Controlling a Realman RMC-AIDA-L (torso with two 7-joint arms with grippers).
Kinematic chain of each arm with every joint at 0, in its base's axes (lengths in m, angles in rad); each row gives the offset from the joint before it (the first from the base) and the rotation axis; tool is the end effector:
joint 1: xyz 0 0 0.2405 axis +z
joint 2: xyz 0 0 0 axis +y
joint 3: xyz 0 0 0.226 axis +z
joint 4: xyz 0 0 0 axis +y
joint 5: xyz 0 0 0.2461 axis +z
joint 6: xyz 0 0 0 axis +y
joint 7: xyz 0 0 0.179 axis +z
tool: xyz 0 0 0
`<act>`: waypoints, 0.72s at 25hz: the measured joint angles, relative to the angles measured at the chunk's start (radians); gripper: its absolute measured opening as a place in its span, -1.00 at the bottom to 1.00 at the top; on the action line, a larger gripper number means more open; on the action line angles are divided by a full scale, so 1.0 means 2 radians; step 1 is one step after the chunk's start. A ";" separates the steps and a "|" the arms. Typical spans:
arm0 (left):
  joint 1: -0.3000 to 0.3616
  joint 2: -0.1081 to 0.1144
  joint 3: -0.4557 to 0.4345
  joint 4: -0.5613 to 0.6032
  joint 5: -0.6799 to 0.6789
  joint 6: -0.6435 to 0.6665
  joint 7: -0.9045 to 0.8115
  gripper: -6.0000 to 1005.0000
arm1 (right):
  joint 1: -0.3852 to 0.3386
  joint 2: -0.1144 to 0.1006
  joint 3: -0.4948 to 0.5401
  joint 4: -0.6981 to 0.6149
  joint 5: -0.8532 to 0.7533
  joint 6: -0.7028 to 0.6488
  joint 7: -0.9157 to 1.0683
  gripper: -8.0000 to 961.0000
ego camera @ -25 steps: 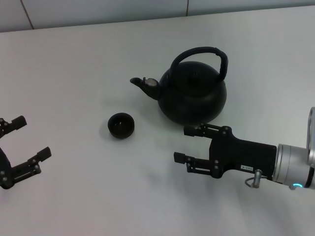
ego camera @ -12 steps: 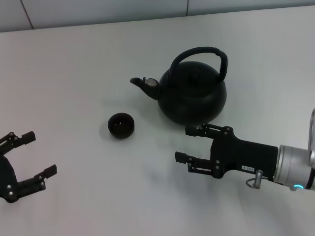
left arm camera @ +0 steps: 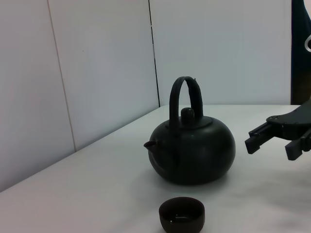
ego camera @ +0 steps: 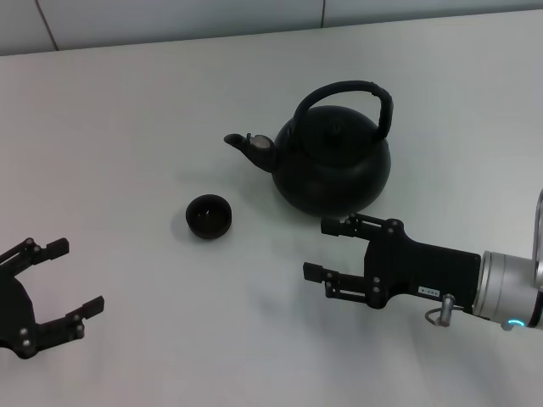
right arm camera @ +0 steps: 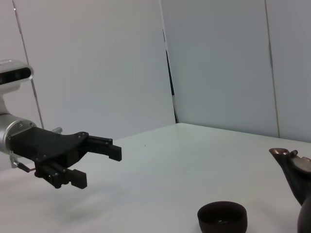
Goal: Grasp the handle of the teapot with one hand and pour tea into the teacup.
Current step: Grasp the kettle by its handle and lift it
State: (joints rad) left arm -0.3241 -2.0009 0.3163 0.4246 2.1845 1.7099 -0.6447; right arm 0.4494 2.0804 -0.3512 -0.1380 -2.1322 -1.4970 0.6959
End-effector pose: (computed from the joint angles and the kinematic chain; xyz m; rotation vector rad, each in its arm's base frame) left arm -0.3425 0.2597 0.0021 -2.5690 -0.1955 -0.6485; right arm 0.2900 0.2751 -0.0947 -2.5887 0.4658 0.8488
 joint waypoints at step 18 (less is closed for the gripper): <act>-0.002 -0.003 0.002 -0.002 0.000 -0.015 -0.005 0.72 | -0.028 0.002 0.109 0.066 0.000 -0.013 -0.130 0.51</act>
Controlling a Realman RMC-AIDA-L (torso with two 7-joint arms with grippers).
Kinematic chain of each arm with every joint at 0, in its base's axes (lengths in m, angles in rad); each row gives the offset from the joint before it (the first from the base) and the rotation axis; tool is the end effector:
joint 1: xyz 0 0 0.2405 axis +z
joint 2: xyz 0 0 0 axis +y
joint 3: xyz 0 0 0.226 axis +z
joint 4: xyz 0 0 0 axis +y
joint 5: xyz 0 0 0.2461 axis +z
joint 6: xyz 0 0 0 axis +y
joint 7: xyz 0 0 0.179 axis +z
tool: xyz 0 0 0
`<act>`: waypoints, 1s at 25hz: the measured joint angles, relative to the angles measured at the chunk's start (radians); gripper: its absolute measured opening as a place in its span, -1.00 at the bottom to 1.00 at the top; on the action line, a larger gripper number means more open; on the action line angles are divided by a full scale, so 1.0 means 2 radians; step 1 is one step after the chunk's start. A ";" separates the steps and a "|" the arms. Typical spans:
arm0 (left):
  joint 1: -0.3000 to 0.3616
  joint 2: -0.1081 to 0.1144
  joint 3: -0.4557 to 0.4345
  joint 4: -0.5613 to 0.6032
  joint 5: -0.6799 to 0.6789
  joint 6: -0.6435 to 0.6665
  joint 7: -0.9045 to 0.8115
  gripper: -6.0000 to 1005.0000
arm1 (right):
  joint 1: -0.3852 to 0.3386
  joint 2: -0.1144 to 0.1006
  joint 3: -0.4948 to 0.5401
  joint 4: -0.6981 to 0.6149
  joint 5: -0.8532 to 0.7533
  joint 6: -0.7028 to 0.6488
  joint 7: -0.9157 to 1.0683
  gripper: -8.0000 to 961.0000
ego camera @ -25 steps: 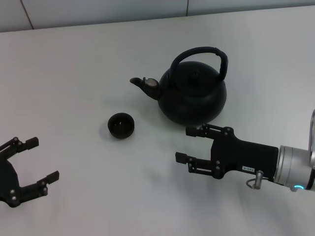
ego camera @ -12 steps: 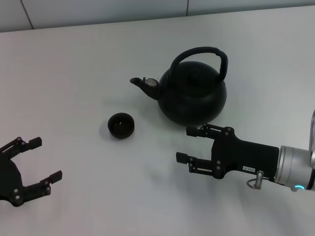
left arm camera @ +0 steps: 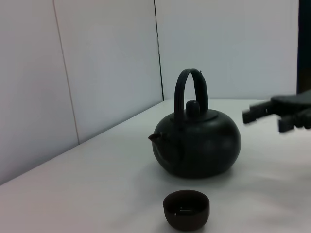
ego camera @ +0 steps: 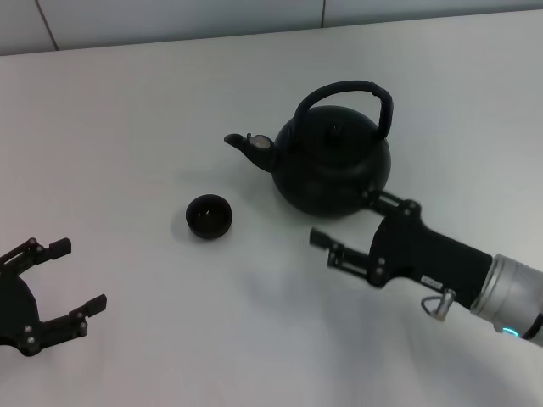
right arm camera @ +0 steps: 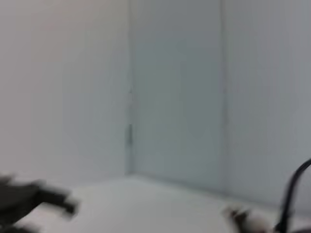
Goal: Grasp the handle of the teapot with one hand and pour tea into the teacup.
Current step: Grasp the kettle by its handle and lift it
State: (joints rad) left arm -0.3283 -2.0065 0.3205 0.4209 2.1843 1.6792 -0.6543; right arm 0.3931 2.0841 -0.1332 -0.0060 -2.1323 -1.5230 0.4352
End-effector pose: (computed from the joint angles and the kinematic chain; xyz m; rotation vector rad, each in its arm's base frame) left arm -0.3444 0.2629 -0.0022 -2.5665 -0.2198 -0.6278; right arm 0.2833 0.2664 -0.0942 -2.3447 0.3585 0.9420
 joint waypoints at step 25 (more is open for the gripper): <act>0.004 0.000 -0.004 0.002 -0.004 0.010 0.000 0.72 | -0.112 0.004 0.224 0.225 0.090 0.046 -0.270 0.50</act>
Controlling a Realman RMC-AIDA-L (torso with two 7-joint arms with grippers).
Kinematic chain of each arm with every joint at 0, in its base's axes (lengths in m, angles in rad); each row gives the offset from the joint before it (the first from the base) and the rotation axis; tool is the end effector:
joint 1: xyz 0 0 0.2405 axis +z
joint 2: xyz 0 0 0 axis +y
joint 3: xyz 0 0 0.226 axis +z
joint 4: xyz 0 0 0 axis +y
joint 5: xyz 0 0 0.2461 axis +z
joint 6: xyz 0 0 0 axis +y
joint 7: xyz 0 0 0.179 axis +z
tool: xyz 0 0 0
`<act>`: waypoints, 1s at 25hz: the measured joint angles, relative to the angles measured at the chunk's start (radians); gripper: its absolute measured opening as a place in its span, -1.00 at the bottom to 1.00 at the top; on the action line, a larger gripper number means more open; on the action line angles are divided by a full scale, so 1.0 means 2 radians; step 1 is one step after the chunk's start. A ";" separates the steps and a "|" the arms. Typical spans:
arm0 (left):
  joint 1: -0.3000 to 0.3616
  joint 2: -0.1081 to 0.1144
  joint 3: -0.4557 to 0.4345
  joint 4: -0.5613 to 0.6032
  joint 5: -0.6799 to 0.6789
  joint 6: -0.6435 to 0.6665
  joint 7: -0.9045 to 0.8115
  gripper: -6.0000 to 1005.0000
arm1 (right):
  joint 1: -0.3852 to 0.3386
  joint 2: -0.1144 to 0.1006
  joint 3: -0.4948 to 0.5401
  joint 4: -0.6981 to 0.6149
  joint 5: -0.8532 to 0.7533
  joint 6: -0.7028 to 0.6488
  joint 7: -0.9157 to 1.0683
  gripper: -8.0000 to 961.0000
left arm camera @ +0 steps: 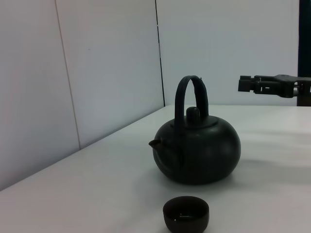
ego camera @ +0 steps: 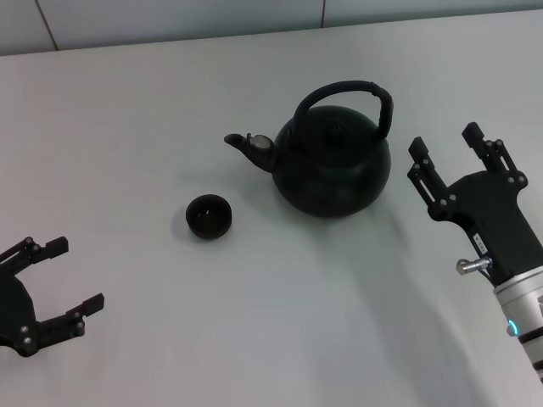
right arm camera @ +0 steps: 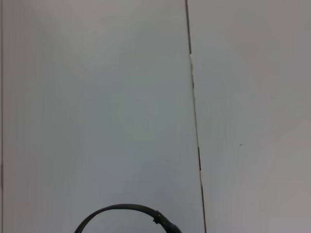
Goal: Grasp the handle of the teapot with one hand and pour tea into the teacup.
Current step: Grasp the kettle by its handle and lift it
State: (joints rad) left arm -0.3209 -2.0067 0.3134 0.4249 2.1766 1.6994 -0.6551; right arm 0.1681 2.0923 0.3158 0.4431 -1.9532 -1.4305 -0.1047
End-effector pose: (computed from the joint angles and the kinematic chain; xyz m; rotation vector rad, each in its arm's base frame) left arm -0.3433 0.2604 0.0008 -2.5552 -0.2195 -0.6503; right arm 0.2860 0.2625 -0.0808 -1.6229 0.4926 0.8135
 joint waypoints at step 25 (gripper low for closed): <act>0.005 0.003 -0.003 0.000 0.000 0.013 0.000 0.72 | 0.075 -0.002 0.005 -0.048 0.001 0.055 0.003 0.49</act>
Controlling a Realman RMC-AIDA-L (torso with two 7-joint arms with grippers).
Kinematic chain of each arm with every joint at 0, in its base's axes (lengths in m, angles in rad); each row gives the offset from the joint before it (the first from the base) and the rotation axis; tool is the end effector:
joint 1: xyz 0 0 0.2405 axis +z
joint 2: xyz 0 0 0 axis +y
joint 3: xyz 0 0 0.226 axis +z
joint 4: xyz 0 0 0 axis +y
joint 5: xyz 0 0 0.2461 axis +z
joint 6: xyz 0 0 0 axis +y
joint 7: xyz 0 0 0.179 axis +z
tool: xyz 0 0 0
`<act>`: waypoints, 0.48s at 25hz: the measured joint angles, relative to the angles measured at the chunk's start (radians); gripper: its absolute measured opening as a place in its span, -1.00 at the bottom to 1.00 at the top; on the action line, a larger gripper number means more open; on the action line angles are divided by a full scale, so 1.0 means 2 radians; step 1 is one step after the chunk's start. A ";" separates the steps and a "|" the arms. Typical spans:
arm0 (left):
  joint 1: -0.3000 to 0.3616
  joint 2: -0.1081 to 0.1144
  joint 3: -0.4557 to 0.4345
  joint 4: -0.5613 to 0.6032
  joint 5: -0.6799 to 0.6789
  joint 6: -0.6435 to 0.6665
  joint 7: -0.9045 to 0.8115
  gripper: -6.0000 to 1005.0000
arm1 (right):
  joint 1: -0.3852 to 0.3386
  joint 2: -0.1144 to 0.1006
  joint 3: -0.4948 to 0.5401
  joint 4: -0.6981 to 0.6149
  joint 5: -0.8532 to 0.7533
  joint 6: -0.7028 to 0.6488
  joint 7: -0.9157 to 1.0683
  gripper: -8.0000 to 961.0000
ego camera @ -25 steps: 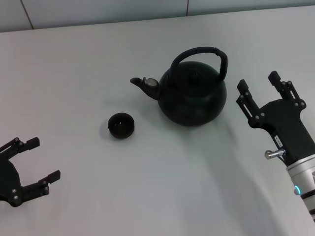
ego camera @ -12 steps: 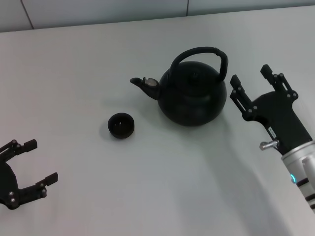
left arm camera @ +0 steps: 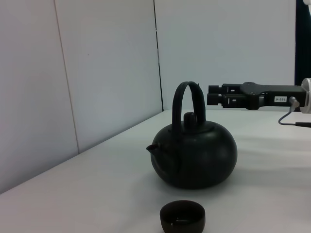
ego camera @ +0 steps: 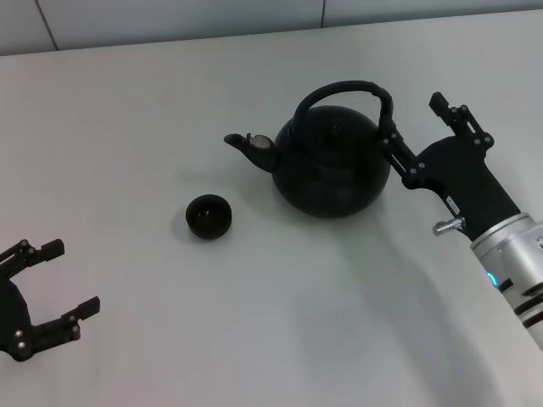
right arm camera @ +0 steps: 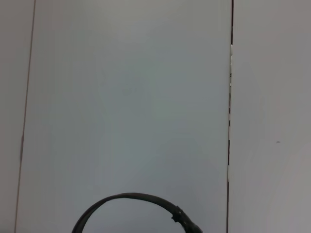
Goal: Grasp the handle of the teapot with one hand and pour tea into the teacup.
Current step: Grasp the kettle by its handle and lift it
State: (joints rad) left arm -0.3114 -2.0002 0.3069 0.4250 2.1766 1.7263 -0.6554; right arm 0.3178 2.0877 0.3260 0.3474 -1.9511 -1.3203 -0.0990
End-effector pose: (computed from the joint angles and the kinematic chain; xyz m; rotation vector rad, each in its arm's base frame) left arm -0.3434 0.2556 0.0049 -2.5533 -0.2191 -0.6711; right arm 0.2838 0.3077 -0.0818 -1.7355 0.4023 0.7385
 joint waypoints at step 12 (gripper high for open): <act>-0.003 -0.002 -0.002 0.000 -0.001 0.001 -0.001 0.72 | 0.018 0.000 0.011 -0.011 0.000 0.030 0.001 0.50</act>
State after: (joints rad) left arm -0.3181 -2.0040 0.3039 0.4250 2.1751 1.7276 -0.6565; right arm 0.3538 2.0883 0.3471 0.3257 -1.9509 -1.2607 -0.0967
